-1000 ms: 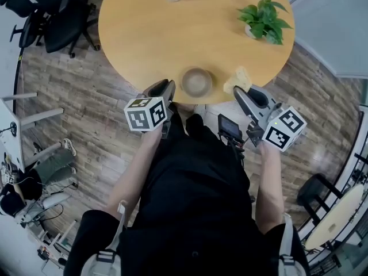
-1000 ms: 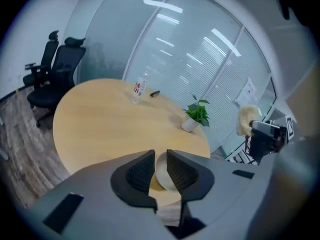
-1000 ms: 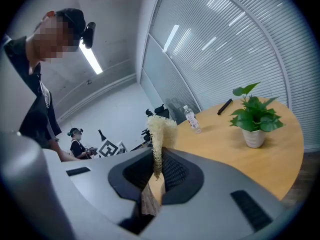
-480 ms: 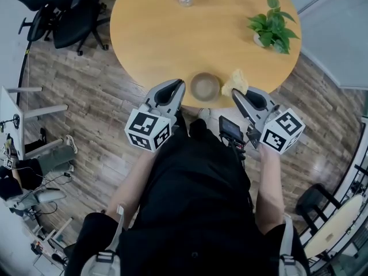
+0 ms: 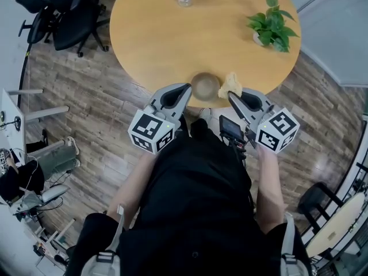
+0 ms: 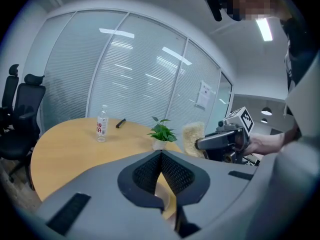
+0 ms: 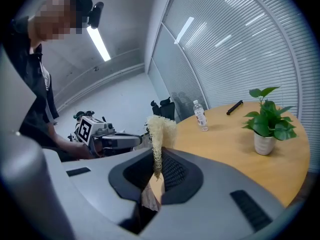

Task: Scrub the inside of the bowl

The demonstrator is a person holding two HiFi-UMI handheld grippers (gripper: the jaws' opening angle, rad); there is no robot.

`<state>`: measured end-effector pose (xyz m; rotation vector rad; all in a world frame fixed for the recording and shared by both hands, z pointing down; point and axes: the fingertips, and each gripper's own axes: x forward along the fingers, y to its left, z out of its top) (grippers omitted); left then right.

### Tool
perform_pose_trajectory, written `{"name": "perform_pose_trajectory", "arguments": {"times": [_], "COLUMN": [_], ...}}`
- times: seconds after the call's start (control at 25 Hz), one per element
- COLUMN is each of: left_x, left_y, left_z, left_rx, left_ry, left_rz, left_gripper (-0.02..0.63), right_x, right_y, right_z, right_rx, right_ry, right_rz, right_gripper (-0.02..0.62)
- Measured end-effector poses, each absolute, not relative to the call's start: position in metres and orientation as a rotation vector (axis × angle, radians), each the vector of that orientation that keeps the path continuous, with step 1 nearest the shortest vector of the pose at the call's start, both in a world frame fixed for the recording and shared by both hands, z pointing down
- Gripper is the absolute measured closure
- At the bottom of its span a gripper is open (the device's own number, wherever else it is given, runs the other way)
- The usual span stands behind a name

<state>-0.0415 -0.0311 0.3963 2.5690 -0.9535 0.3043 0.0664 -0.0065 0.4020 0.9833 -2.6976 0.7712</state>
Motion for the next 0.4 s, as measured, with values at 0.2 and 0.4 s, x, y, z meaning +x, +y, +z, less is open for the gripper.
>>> {"name": "perform_pose_trajectory", "arguments": {"times": [0.2, 0.4], "left_x": [-0.0370, -0.0353], "left_y": [-0.0290, -0.0299], "left_z": [0.3990, 0.4019], "left_rx": [2.574, 2.571], "left_ry": [-0.936, -0.936], "left_rz": [0.331, 0.343], "left_gripper": [0.594, 0.594], "right_x": [0.0678, 0.0690], "right_y": [-0.0042, -0.0040], "right_z": [0.4054, 0.4070], "right_rx": [0.985, 0.986], "right_ry": [-2.677, -2.657], "right_rz": [0.766, 0.748], "right_gripper": [0.560, 0.561]}}
